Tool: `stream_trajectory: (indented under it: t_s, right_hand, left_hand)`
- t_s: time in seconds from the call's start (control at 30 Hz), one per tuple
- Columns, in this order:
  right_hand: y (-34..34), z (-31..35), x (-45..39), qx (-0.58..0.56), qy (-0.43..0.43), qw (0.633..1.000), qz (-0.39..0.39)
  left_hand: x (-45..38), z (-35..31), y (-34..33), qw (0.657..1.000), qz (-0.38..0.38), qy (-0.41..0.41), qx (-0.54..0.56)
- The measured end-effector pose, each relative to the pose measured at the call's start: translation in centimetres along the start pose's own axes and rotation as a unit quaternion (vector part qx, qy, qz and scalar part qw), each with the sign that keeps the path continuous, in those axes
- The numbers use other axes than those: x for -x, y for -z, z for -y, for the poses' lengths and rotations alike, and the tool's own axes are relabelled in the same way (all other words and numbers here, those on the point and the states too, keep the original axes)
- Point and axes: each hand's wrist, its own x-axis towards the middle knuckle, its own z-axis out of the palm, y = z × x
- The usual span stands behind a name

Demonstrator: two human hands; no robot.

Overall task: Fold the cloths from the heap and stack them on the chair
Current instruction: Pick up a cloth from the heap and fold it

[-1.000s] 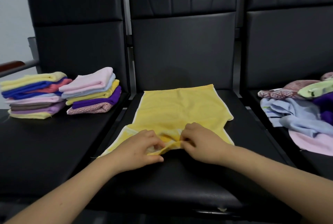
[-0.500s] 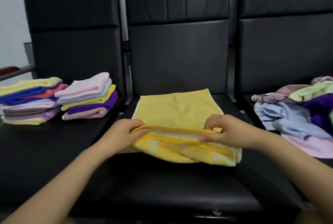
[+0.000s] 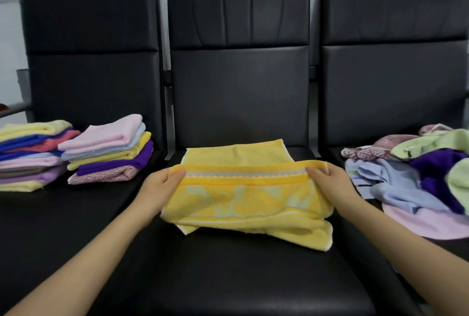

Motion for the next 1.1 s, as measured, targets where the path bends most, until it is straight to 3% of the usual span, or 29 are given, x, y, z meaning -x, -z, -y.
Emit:
stream_trajectory:
  t_s: [0.1, 0.17, 0.23, 0.3, 0.47, 0.7, 0.77, 0.83, 0.93, 1.0, 1.1]
  right_hand:
    - [-1.8, -0.2, -0.5, 0.056, 0.036, 0.997, 0.048]
    - [-3.1, -0.6, -0.4, 0.165, 0.069, 0.975, 0.128]
    - [-4.2, -1.0, 0.1, 0.258, 0.089, 0.941, 0.199]
    - [-4.2, -0.7, 0.5, 0.278, 0.098, 0.931, 0.216]
    - [-2.8, 0.3, 2.3, 0.258, 0.078, 0.928, 0.256]
    - [0.6, 1.5, 7.9, 0.144, -0.019, 0.908, 0.394]
    - [2.1, 2.7, 8.4, 0.015, -0.019, 0.937, 0.348]
    - [3.6, 4.7, 8.1, -0.142, -0.041, 0.949, 0.28]
    - [4.6, 7.5, 5.3, -0.245, -0.087, 0.94, 0.219]
    - [4.0, 8.6, 2.6, -0.254, -0.123, 0.943, 0.178]
    - [1.5, 8.4, -1.4, -0.199, -0.129, 0.968, 0.084]
  left_hand:
    - [-1.5, 1.1, -2.0, 0.997, -0.021, -0.012, -0.069]
    - [-1.9, 2.1, -3.4, 0.987, 0.044, -0.006, -0.154]
    - [-1.4, 2.7, -4.6, 0.955, 0.111, -0.033, -0.273]
    - [-0.9, 2.4, -5.1, 0.939, 0.102, -0.059, -0.324]
    - [1.5, 2.0, -3.3, 0.937, 0.115, -0.054, -0.326]
    - [8.0, 1.2, 0.3, 0.941, 0.26, 0.054, -0.21]
    - [8.5, -0.4, 1.3, 0.97, 0.205, 0.049, -0.118]
    - [8.0, -2.4, 2.5, 0.993, 0.099, 0.057, 0.023]
    - [4.9, -4.7, 4.2, 0.987, 0.029, 0.061, 0.148]
    - [1.7, -5.4, 4.3, 0.991, -0.001, 0.062, 0.116]
    - [-2.5, -5.0, 2.8, 0.996, -0.036, 0.08, -0.023]
